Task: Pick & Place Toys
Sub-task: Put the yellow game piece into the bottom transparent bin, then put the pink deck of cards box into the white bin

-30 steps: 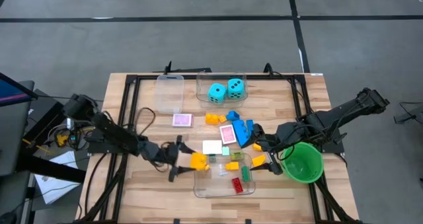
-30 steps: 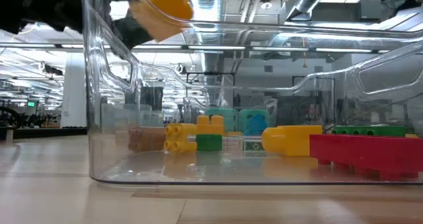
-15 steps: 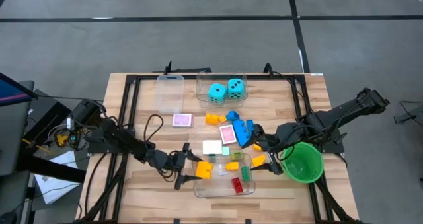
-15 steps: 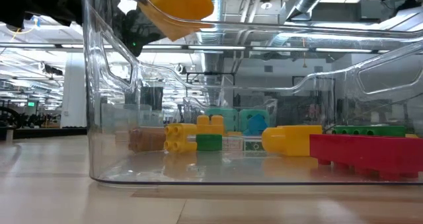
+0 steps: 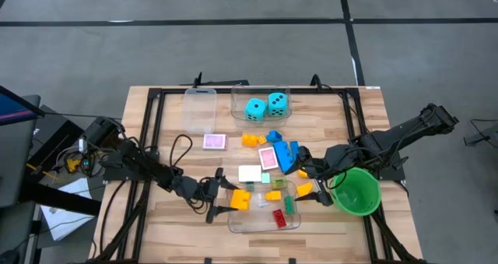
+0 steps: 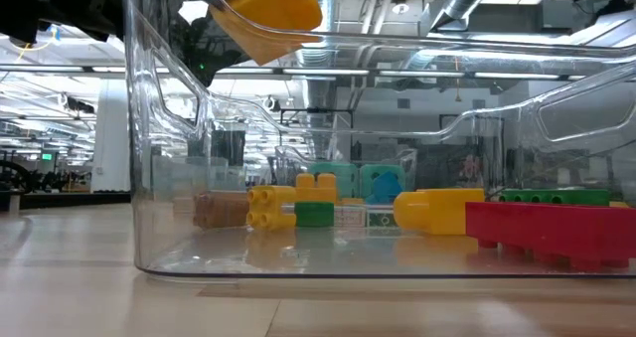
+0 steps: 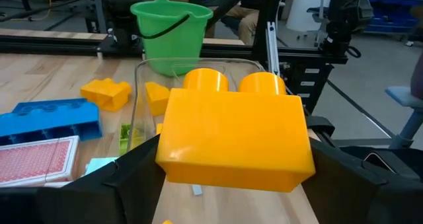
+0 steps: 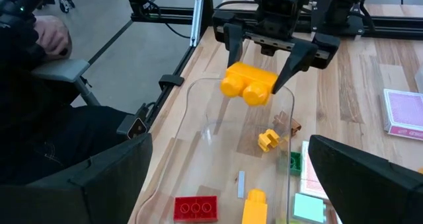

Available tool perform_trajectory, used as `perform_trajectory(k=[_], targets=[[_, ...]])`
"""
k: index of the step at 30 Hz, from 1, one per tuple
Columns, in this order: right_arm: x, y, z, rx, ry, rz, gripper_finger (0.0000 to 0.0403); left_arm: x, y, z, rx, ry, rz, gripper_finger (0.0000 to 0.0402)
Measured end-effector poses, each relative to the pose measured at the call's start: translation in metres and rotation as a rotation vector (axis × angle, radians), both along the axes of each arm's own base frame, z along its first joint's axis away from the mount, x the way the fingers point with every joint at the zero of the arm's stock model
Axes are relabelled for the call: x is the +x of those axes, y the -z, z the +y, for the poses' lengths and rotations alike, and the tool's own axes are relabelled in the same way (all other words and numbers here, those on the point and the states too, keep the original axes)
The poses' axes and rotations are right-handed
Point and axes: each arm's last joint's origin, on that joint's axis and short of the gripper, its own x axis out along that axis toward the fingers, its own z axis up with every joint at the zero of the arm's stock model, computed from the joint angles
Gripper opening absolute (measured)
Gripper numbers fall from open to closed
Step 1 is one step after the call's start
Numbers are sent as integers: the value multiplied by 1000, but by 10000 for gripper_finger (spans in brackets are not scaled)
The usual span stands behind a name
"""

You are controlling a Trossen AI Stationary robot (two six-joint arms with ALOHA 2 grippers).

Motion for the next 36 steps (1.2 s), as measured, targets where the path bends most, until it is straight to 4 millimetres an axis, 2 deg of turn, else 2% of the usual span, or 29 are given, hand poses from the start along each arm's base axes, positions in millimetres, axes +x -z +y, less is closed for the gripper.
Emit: perform_trajectory(k=[11,21,31,36], targets=[[0,0,0,1,1,0,397,0,0,0,0,0,0,305],[0,0,0,1,1,0,397,0,0,0,0,1,1,395],[0,0,0,0,0,-1,397,-1,-1,0,71,14,-11,366],[0,0,0,0,0,0,397,-7,-17,4,155,7,-43,351]])
